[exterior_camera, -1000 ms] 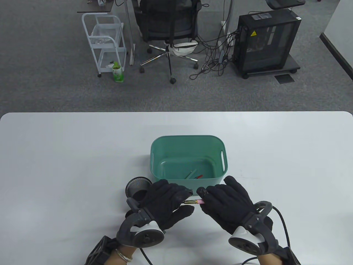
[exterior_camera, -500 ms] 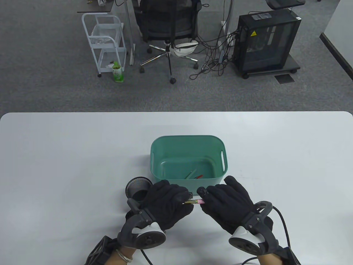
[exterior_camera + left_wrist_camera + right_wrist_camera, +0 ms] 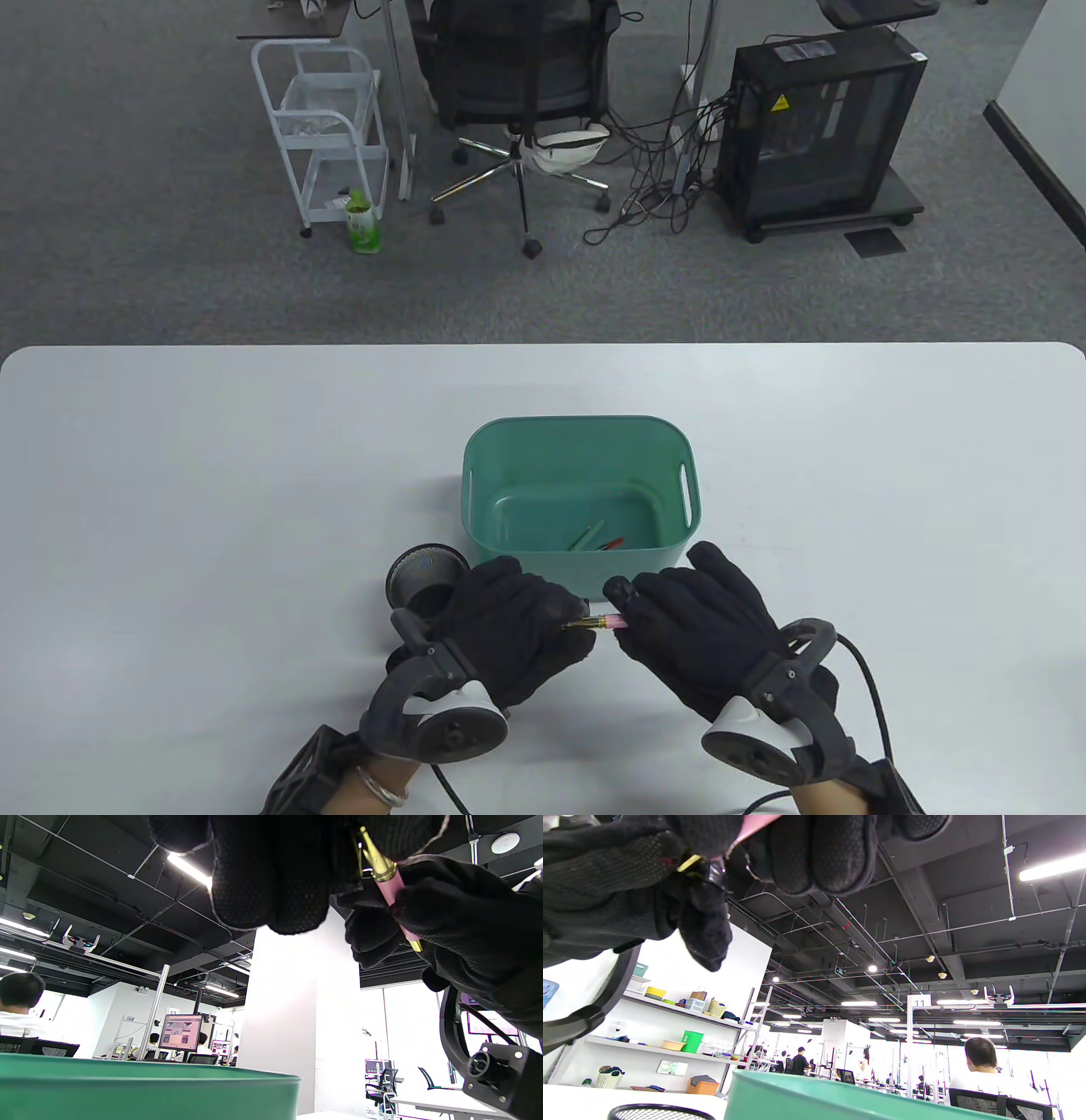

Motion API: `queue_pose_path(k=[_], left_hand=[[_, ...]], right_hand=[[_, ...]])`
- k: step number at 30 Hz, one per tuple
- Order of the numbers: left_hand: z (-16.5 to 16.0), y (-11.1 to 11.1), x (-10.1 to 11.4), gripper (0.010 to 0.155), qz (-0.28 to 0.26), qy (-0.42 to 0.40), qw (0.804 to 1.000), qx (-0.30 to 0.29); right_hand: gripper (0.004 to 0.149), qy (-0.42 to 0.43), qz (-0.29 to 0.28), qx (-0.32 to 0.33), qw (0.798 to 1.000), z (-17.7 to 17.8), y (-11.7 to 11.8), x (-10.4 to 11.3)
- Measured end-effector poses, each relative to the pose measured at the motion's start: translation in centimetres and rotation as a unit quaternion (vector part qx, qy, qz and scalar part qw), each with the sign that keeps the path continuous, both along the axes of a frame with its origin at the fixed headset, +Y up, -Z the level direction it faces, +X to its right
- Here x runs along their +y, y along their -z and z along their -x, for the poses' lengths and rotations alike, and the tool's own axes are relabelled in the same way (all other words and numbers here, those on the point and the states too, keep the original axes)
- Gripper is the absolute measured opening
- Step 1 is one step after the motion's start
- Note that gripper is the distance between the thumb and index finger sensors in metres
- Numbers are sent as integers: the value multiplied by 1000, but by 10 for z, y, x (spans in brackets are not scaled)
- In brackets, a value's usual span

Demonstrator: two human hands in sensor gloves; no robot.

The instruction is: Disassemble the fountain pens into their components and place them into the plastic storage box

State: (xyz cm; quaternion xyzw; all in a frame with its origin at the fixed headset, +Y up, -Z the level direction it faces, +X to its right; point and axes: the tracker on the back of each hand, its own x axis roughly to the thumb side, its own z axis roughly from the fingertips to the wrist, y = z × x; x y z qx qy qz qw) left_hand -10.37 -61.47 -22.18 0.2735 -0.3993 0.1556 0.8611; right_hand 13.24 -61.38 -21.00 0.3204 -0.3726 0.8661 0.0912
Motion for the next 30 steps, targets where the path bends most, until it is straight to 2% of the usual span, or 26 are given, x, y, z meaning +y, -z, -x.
queue_pose_path(k=[23,30], left_hand=[[2,1,0,58,0,-4,1000,5],[1,-1,0,51,-6,-1,1000,4]], right_hand=[[45,0,1,0,1000,0,0,0],[45,0,1,-1,1000,0,1,0]])
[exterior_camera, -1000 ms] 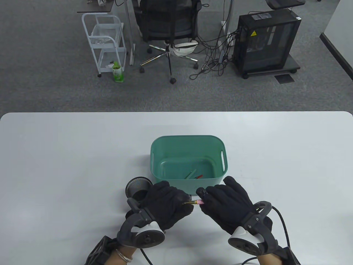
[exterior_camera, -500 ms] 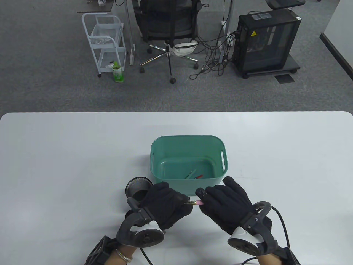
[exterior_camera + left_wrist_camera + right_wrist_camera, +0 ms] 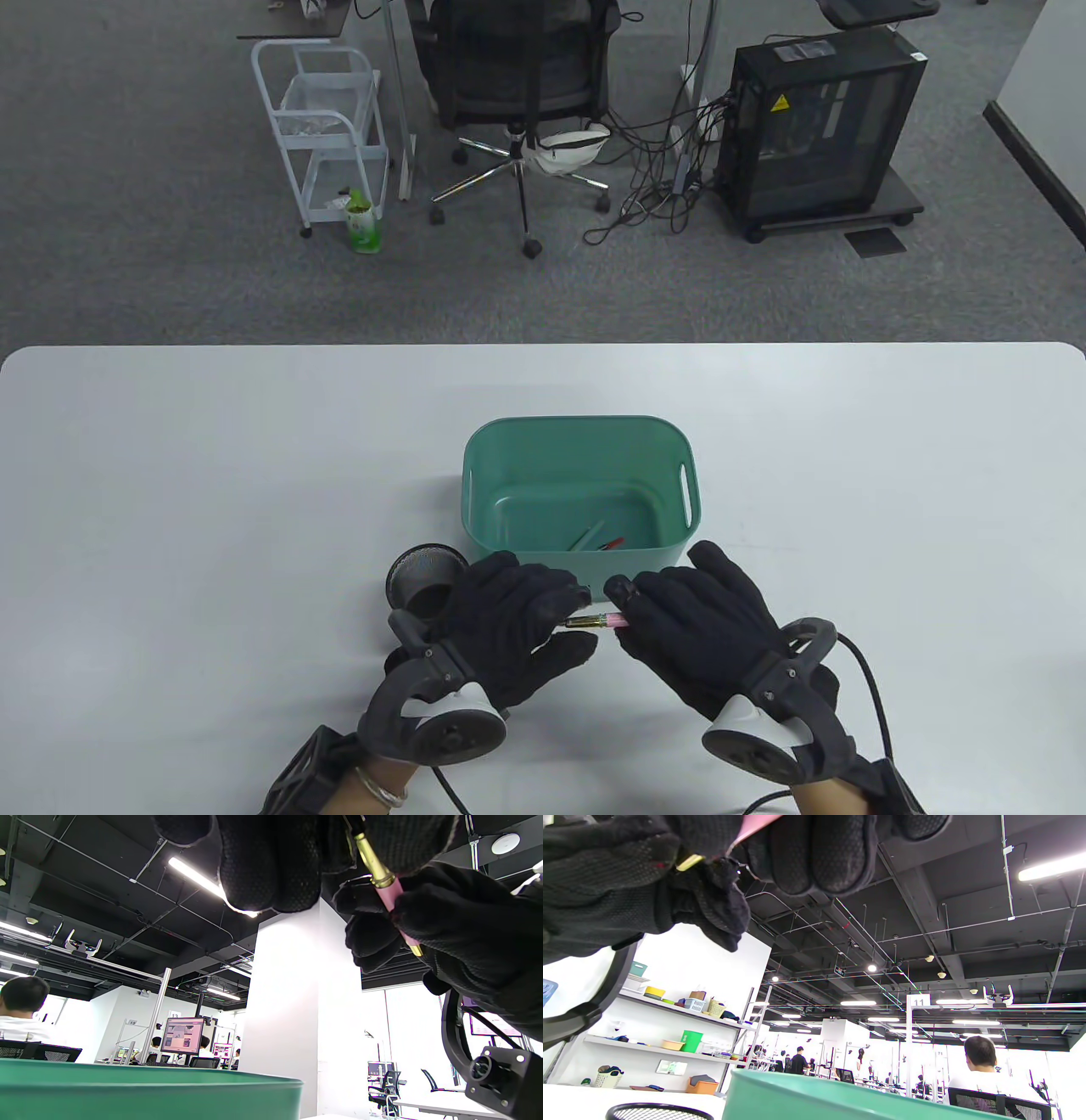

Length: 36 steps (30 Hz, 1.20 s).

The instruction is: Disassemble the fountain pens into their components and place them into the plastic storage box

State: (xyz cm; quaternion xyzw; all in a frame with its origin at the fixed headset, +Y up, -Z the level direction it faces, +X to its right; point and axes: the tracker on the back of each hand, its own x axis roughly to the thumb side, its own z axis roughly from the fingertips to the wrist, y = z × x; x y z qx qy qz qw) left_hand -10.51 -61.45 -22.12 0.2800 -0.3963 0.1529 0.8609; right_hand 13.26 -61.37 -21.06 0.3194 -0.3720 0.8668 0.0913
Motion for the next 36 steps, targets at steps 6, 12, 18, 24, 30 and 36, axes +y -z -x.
queue_pose_path(k=[6,12,18,24,30,36], left_hand=[[-1,-1,0,45,-3,1,1000,0],[-1,0,0,45,0,-1,1000,-1],[-1,0,0,46,1,-3,1000,-2],[0,1,-1,49,4,-6,1000,-5],[0,2,-1,50,5,-6,1000,-6],[0,2,-1,51,7,-6,1000,-5]], right_hand=[[45,-1,1,1,1000,0,0,0],[45,-2,1,1,1000,0,1,0],[45,-2,1,2,1000,0,1,0],[45,-1,1,3,1000,1,0,0],[45,-2,0,3,1000,1,0,-1],[45,-2,0,2,1000,1,-1,-1]])
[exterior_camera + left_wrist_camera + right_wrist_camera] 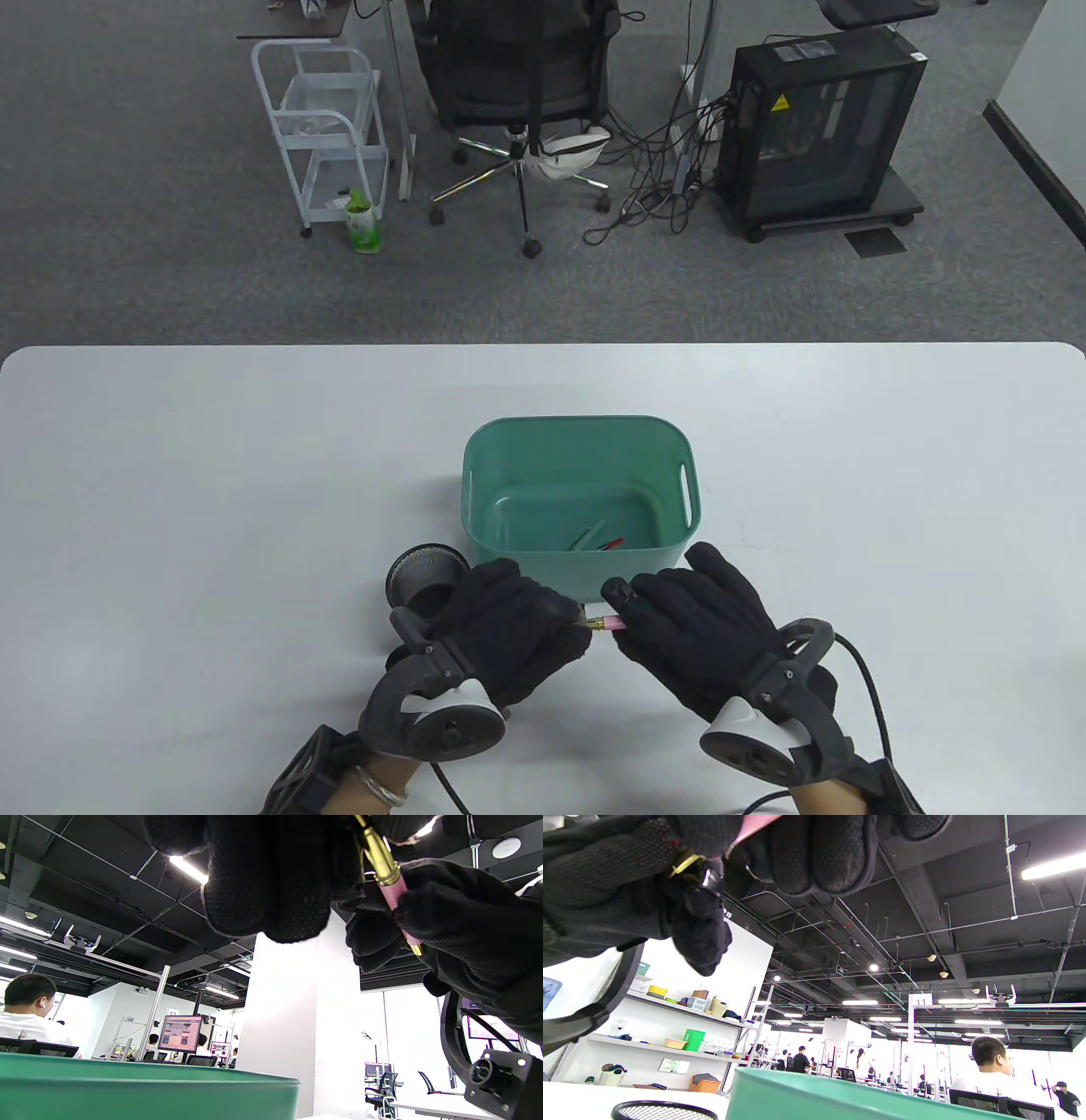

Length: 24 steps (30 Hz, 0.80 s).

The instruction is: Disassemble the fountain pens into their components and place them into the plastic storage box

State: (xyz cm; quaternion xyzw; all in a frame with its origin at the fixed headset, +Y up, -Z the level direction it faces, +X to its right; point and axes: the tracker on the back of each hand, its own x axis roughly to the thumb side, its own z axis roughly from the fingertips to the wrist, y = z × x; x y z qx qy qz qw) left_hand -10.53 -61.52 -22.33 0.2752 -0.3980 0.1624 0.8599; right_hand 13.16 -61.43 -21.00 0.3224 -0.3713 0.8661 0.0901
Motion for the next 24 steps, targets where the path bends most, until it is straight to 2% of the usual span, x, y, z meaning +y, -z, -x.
queue_pose_path(k=[8,17,24], left_hand=[[-2,-1,-1,57,-4,12,1000,7],[-3,-3,-1,46,-13,12,1000,6],[-2,-3,-1,46,-8,10,1000,3]], right_hand=[[45,3,-1,-1,1000,-1,0,0],[45,3,0,-1,1000,-1,0,0],[45,1,0,0,1000,-1,0,0]])
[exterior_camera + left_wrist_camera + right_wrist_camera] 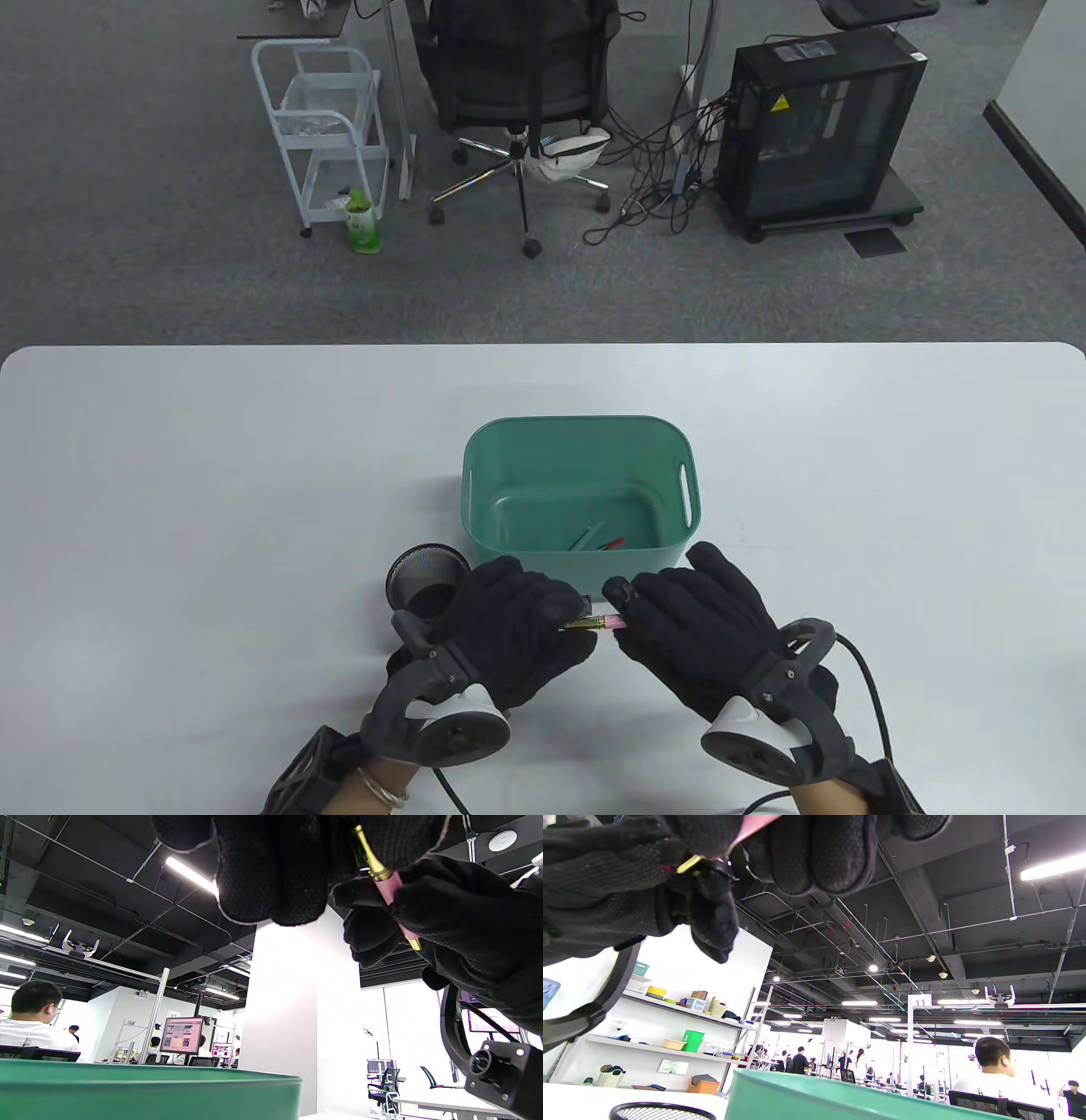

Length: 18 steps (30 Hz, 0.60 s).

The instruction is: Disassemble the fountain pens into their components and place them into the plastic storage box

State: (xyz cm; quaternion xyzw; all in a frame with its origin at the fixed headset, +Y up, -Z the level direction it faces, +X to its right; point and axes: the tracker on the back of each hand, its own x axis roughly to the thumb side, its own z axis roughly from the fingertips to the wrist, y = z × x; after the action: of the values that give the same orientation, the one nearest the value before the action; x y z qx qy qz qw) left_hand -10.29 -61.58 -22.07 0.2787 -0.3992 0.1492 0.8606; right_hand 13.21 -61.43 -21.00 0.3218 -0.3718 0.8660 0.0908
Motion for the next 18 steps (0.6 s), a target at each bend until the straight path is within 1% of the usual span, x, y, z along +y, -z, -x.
queue_pose_path(k=[18], left_hand=[[2,2,0,51,3,-9,1000,0]], right_hand=[[45,-3,0,1,1000,1,0,0]])
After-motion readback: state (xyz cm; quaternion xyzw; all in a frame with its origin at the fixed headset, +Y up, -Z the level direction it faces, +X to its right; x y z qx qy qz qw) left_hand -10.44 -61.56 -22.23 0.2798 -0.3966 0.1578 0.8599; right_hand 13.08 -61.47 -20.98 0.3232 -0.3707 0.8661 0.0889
